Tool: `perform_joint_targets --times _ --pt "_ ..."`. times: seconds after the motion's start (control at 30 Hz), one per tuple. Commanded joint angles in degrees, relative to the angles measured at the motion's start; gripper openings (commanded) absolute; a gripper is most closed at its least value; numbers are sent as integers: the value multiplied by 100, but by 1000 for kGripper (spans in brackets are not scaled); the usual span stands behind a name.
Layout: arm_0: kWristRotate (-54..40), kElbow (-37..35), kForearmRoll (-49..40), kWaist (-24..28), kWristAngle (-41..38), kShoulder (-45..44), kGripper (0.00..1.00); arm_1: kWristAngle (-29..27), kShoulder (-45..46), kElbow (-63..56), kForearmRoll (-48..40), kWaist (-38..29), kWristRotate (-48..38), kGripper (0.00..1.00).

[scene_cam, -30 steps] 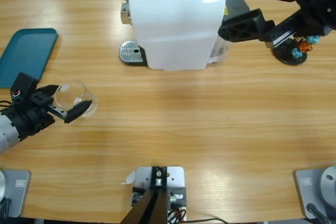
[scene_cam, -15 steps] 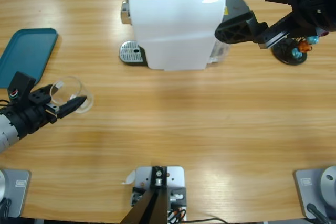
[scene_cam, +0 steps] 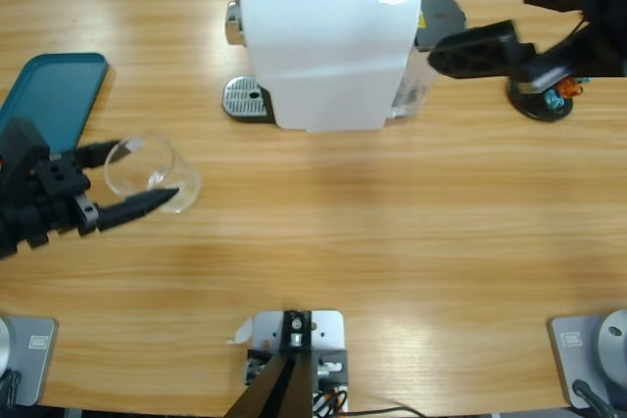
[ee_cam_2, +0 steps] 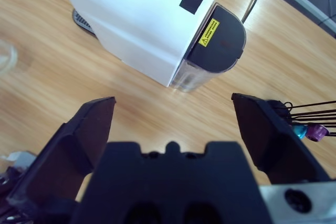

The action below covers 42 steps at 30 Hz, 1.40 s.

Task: Pour coffee

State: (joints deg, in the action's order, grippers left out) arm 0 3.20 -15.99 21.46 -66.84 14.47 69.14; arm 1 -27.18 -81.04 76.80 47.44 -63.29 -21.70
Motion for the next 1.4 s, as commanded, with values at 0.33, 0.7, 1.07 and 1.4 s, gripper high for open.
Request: perform_joint_targets --times 0.33,0.7,1.07,1.4 --pt "-3790 -1644 -211 3915 -4107 1828 0 353 816 -770 -409 -1 263 1000" --pt "-4060 -1679 1034 4654 -5831 3452 0 640 599 -194 466 -1 363 1000" --pt "-4143 -2018 1334 4316 -5538 4046 0 722 517 -231 500 -1 363 1000" --pt "-4071 -2576 1334 4223 -5369 4373 0 675 506 -359 398 -6 324 1000"
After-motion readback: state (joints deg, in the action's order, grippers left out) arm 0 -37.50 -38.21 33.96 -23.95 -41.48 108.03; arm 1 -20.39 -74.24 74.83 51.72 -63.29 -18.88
